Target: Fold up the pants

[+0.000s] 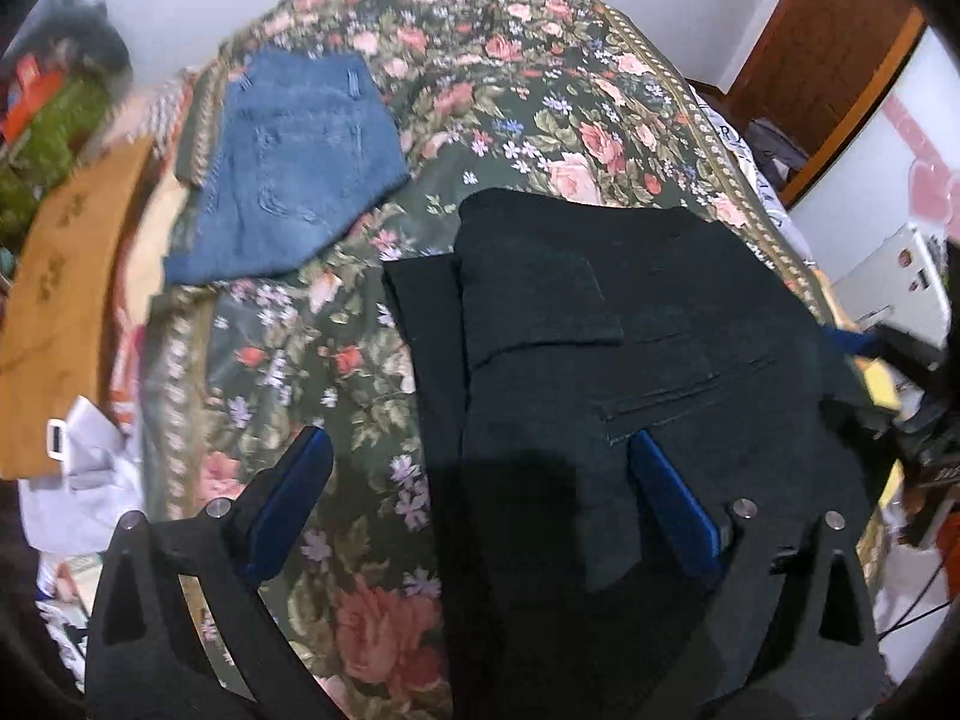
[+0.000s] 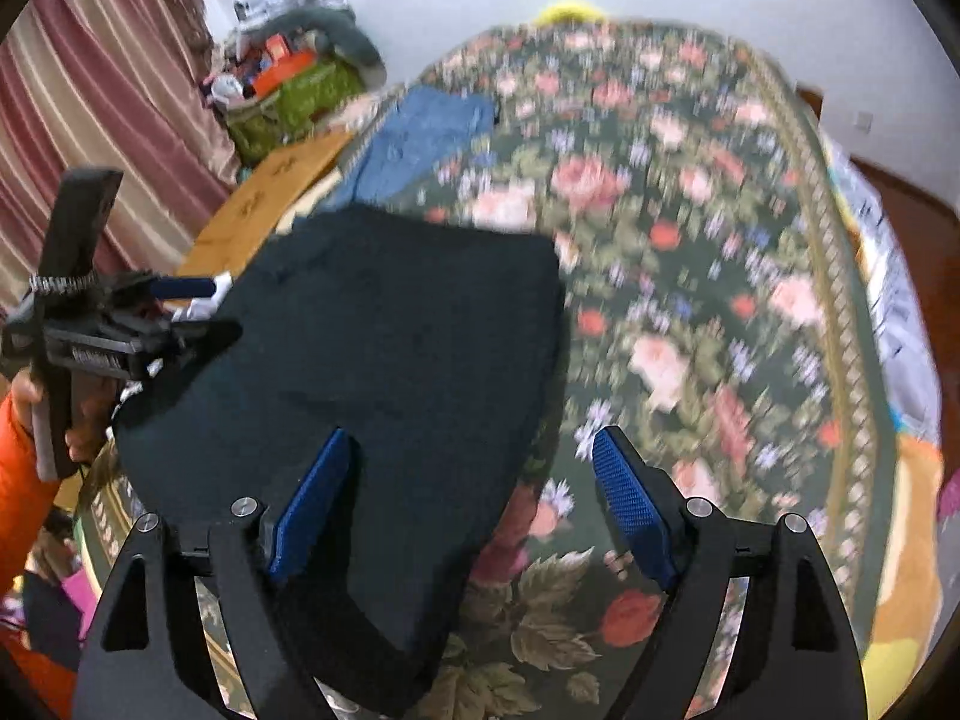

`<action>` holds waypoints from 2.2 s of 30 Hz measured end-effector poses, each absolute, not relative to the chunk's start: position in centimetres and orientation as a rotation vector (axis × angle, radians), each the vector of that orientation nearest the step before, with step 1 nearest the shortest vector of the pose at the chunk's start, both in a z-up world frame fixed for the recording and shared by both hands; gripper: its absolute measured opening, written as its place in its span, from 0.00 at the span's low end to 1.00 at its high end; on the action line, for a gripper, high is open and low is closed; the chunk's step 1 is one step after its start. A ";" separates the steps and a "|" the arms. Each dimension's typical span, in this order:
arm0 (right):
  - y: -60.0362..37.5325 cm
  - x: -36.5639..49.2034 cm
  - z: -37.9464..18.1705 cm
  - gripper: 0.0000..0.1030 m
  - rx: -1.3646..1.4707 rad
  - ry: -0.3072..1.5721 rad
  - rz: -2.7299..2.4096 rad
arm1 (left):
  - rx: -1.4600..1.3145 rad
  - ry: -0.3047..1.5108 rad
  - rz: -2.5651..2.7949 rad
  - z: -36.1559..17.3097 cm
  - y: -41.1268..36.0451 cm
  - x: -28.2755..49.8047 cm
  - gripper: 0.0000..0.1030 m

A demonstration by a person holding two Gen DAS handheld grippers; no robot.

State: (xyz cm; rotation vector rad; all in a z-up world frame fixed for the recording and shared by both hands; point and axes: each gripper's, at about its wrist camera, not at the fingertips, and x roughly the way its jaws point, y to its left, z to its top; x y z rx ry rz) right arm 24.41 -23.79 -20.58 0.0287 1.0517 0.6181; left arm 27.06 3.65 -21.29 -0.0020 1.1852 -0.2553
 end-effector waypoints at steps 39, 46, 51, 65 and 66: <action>-15.5 32.1 -10.9 0.17 0.044 0.743 0.772 | -0.032 0.816 -0.210 -7.6 8.9 32.5 0.22; -10.7 38.8 -9.5 0.17 0.071 0.659 0.777 | -0.059 0.724 -0.107 -6.3 14.2 38.3 0.22; -7.2 43.1 -12.2 0.16 0.074 0.688 0.771 | -0.048 0.758 -0.036 -9.8 17.0 43.3 0.22; -0.4 52.8 -27.1 0.16 -0.006 1.054 0.672 | -0.113 1.038 0.077 -28.0 21.8 53.5 0.13; -0.3 53.1 -28.2 0.16 -0.035 1.091 0.656 | -0.137 1.068 0.059 -28.9 22.2 53.7 0.14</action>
